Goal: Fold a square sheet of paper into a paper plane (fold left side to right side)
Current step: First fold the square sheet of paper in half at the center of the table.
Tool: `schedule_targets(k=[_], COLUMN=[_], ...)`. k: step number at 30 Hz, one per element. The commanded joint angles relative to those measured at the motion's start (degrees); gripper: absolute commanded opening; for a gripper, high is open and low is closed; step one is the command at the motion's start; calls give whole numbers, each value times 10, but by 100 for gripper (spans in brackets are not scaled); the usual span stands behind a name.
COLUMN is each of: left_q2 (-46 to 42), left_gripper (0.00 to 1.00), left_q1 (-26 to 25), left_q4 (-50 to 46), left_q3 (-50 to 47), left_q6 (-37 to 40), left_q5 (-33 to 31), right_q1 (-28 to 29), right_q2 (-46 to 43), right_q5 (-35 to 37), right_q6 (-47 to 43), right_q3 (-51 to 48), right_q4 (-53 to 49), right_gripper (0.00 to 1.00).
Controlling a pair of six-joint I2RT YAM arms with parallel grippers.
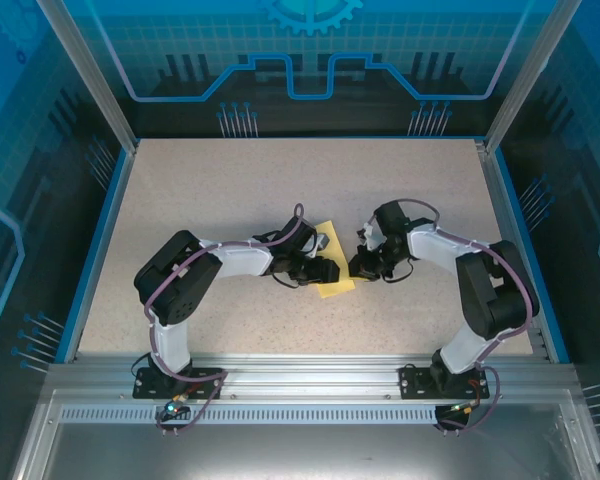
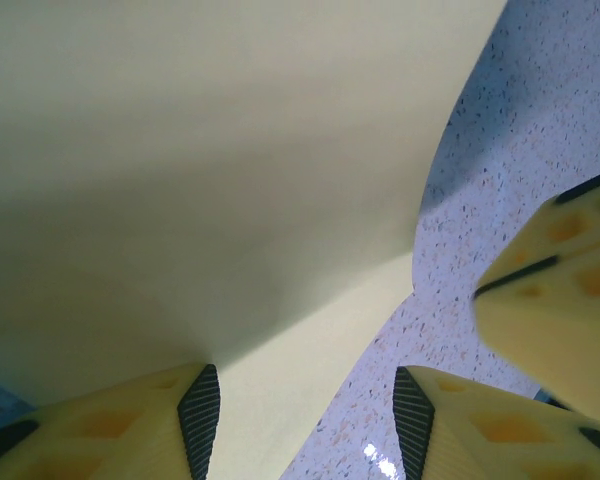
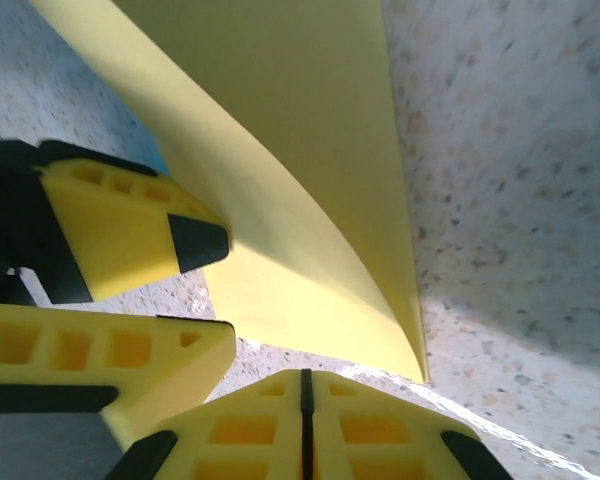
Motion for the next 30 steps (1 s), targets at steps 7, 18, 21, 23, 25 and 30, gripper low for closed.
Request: schedule_targets(k=[7, 18, 21, 23, 25, 30], left_q2=[16, -17, -3, 8, 21, 45], left_gripper=[54, 58, 58, 58, 58, 58], left_q1=[-1, 2, 9, 14, 18, 27], left_q4=[-43, -37, -42, -42, -46, -69], left_q3=[11, 37, 46, 51, 58, 84], left_q6=[-11, -20, -20, -18, -11, 7], left_q5=[-12, 8, 3, 1, -1, -16], right_q1=[17, 17, 17, 17, 17, 17], right_q2=[72, 106, 110, 110, 110, 111], right_q5=[18, 82, 87, 89, 90, 95], right_q6=[11, -7, -10, -12, -14, -18], right_q3=[17, 10, 13, 15, 17, 20], right_q4=[26, -6, -9, -13, -17, -25], right_gripper=[9, 9, 9, 9, 9, 9])
